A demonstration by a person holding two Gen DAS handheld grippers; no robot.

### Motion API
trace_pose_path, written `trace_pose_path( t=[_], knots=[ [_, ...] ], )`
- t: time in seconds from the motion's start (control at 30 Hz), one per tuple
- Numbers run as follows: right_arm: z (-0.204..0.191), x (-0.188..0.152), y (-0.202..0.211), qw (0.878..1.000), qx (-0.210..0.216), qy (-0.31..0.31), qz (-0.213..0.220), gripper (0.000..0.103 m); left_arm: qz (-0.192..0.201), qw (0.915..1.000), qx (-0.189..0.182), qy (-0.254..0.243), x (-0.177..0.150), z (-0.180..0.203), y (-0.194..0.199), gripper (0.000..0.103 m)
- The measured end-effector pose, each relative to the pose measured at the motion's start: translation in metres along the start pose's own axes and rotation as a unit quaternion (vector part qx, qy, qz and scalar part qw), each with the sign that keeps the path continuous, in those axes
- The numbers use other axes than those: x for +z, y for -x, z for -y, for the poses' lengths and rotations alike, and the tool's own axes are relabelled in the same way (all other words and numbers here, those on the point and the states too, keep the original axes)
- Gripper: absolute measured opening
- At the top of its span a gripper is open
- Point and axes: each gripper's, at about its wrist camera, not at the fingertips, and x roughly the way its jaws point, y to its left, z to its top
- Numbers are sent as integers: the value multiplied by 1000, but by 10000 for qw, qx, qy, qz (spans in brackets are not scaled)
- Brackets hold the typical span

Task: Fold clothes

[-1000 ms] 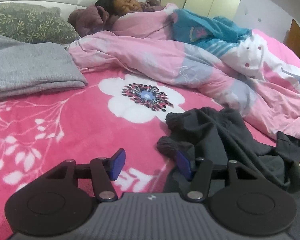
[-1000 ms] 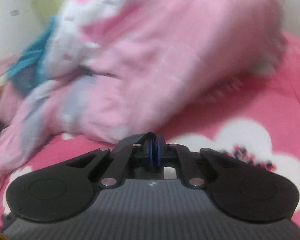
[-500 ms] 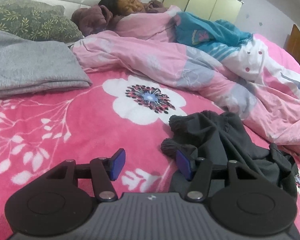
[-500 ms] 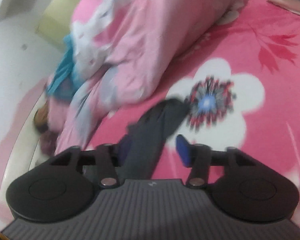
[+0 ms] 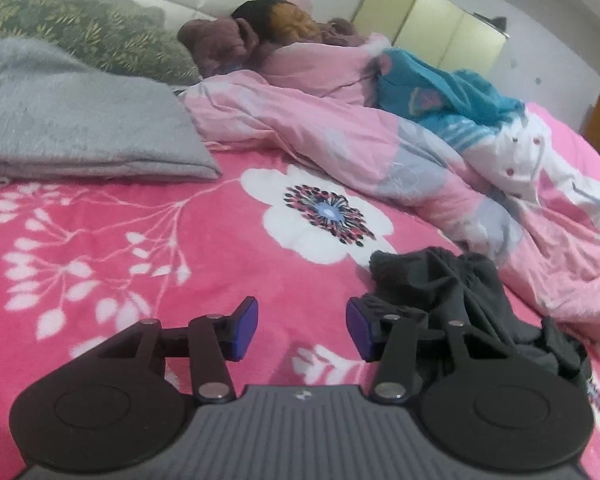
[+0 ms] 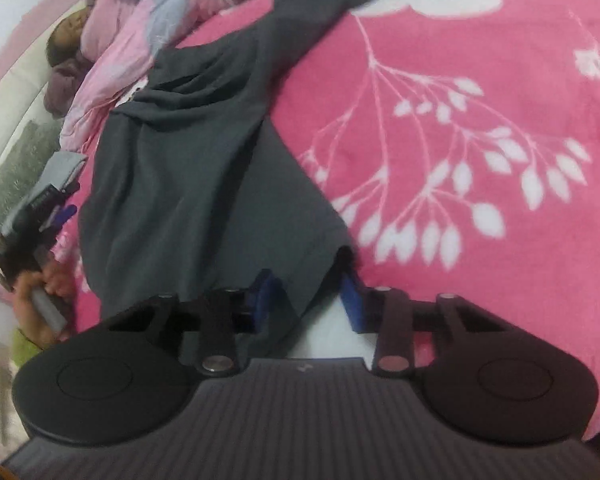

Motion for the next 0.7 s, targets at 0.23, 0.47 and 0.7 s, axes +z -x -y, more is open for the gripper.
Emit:
trace_pose_path(
  t=[0.23, 0.47, 0.7],
  knots=[
    [21, 21, 48, 9965, -65, -167, 812, 1, -314, 9977, -594, -29, -2, 10, -3, 49],
    [70, 64, 74, 9816, -1136, -249, 1516, 0, -460, 9959, -769, -104, -3, 20, -9, 49],
    [72, 72, 47, 9775, -1423, 114, 1556, 4, -585, 9952, -775, 144, -1, 20, -18, 49]
  ],
)
